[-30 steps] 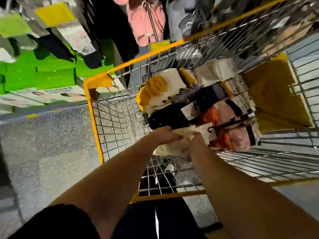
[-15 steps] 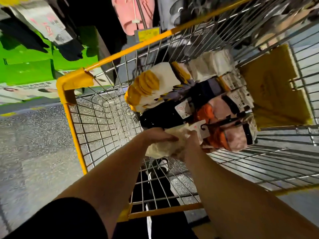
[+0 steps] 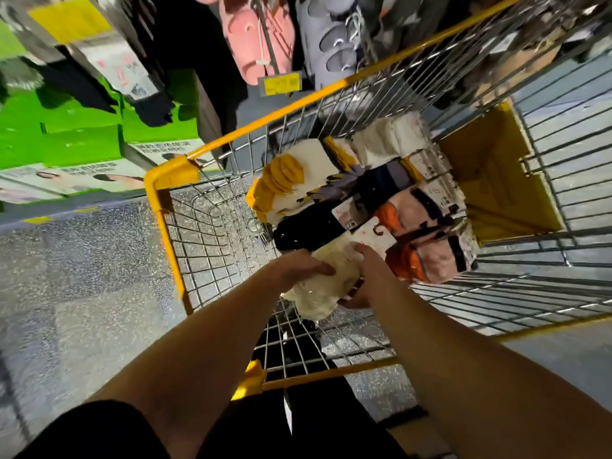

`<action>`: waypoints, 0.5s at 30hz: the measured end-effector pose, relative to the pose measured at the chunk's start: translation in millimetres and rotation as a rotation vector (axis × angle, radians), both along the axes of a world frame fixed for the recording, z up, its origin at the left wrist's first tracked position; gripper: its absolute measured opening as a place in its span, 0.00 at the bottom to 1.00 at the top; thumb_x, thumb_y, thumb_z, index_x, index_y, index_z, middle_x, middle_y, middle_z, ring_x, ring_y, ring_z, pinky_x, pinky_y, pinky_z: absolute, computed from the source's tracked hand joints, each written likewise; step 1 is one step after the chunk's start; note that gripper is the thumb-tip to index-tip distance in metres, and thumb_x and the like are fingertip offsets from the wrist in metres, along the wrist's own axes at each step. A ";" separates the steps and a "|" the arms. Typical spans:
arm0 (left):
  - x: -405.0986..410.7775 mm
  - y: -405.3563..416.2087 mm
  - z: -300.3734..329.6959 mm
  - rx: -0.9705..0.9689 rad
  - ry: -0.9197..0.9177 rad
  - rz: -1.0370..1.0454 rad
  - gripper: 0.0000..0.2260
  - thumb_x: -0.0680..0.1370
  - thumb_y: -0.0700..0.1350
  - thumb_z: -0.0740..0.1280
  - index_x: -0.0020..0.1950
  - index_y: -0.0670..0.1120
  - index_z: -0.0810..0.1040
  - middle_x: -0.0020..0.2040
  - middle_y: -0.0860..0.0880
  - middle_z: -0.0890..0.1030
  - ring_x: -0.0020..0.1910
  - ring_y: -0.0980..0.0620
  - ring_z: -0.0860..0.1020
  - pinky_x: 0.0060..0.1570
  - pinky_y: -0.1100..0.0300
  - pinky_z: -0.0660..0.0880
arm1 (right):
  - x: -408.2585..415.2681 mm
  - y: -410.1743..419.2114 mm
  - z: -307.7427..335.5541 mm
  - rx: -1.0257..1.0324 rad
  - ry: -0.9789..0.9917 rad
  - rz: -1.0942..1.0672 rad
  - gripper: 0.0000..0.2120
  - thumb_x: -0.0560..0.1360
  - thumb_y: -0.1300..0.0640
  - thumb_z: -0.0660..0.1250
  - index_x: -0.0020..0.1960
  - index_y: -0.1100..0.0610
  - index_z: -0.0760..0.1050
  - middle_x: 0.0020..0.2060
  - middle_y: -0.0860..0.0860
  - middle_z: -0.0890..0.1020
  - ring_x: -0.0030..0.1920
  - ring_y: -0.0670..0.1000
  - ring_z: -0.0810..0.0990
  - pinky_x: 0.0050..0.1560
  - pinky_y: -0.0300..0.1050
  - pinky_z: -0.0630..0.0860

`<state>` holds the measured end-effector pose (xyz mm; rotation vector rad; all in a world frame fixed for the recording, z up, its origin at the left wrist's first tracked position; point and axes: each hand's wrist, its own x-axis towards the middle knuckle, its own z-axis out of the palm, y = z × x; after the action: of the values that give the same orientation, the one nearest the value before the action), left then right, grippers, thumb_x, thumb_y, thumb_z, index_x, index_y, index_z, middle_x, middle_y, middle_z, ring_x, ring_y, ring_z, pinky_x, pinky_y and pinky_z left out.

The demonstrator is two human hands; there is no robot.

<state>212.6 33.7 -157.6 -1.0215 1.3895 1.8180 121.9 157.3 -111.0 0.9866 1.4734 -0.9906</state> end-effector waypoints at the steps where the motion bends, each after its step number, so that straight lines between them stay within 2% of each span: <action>1: 3.6 1.6 6.1 -0.012 -0.015 0.023 0.32 0.60 0.51 0.80 0.61 0.40 0.80 0.54 0.40 0.85 0.52 0.42 0.84 0.56 0.46 0.81 | 0.2 1.8 11.3 0.002 -0.018 0.003 0.27 0.76 0.39 0.66 0.67 0.56 0.72 0.52 0.56 0.77 0.49 0.59 0.77 0.46 0.58 0.76; 2: 7.1 2.4 12.3 -0.019 -0.025 0.045 0.35 0.58 0.53 0.80 0.62 0.41 0.80 0.55 0.40 0.84 0.53 0.40 0.84 0.57 0.43 0.80 | 0.2 3.2 25.3 0.022 -0.050 -0.012 0.28 0.73 0.38 0.69 0.65 0.56 0.73 0.55 0.56 0.77 0.54 0.60 0.77 0.42 0.57 0.76; 4: 13.6 1.4 37.5 -0.027 -0.009 0.079 0.31 0.60 0.52 0.79 0.60 0.41 0.81 0.54 0.40 0.85 0.52 0.39 0.84 0.57 0.40 0.80 | 1.5 3.6 47.5 0.010 -0.069 -0.024 0.34 0.67 0.35 0.75 0.62 0.56 0.74 0.59 0.57 0.78 0.58 0.61 0.76 0.41 0.56 0.77; 6: 19.0 -3.6 70.8 -0.021 0.005 0.138 0.28 0.63 0.48 0.78 0.60 0.40 0.80 0.53 0.39 0.85 0.53 0.38 0.84 0.57 0.39 0.79 | 5.9 -0.4 68.4 -0.054 -0.029 0.024 0.44 0.57 0.32 0.77 0.65 0.55 0.74 0.62 0.57 0.77 0.61 0.62 0.76 0.54 0.60 0.77; 7: 22.1 -7.3 87.1 -0.028 0.009 0.167 0.28 0.64 0.47 0.79 0.62 0.39 0.79 0.55 0.39 0.85 0.54 0.38 0.84 0.58 0.38 0.79 | 8.1 -3.4 80.6 -0.086 0.007 0.081 0.50 0.51 0.30 0.78 0.67 0.53 0.74 0.64 0.56 0.77 0.63 0.62 0.75 0.61 0.64 0.73; 9: 28.6 -17.1 114.4 -0.047 0.038 0.222 0.29 0.66 0.45 0.79 0.65 0.39 0.78 0.56 0.38 0.84 0.55 0.37 0.83 0.59 0.38 0.78 | 10.5 -11.0 98.9 -0.135 0.102 0.185 0.59 0.43 0.27 0.76 0.70 0.51 0.72 0.66 0.55 0.75 0.65 0.60 0.74 0.67 0.67 0.67; 11: 36.2 -26.5 143.6 -0.074 0.092 0.271 0.34 0.62 0.48 0.81 0.65 0.40 0.77 0.56 0.40 0.84 0.55 0.39 0.83 0.58 0.40 0.79 | 15.5 -23.2 119.4 -0.178 0.137 0.236 0.54 0.50 0.24 0.75 0.70 0.50 0.72 0.64 0.54 0.77 0.62 0.59 0.75 0.60 0.63 0.73; 13: 44.7 -37.2 172.7 -0.118 0.135 0.314 0.34 0.62 0.49 0.81 0.65 0.40 0.78 0.53 0.43 0.85 0.51 0.42 0.84 0.55 0.46 0.81 | 19.9 -40.5 153.3 -0.270 0.184 0.291 0.38 0.67 0.26 0.67 0.65 0.51 0.74 0.56 0.56 0.81 0.53 0.58 0.80 0.45 0.52 0.77; 14: 48.9 -44.3 184.5 -0.160 0.158 0.336 0.32 0.63 0.51 0.81 0.64 0.43 0.79 0.52 0.46 0.85 0.51 0.45 0.84 0.52 0.50 0.81 | 19.5 -47.9 164.3 -0.325 0.202 0.328 0.30 0.74 0.28 0.61 0.62 0.51 0.74 0.52 0.56 0.83 0.50 0.56 0.81 0.43 0.48 0.77; 15: 54.1 -53.2 195.2 -0.218 0.158 0.333 0.30 0.63 0.56 0.81 0.62 0.48 0.82 0.52 0.49 0.85 0.52 0.48 0.83 0.50 0.53 0.79 | 20.2 -57.3 172.1 -0.367 0.224 0.375 0.28 0.78 0.30 0.55 0.64 0.50 0.73 0.55 0.56 0.83 0.53 0.56 0.82 0.47 0.45 0.76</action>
<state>266.6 -19.5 37.6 -1.3099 1.6166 2.0544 142.0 100.0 61.1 0.3281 1.5165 -1.0646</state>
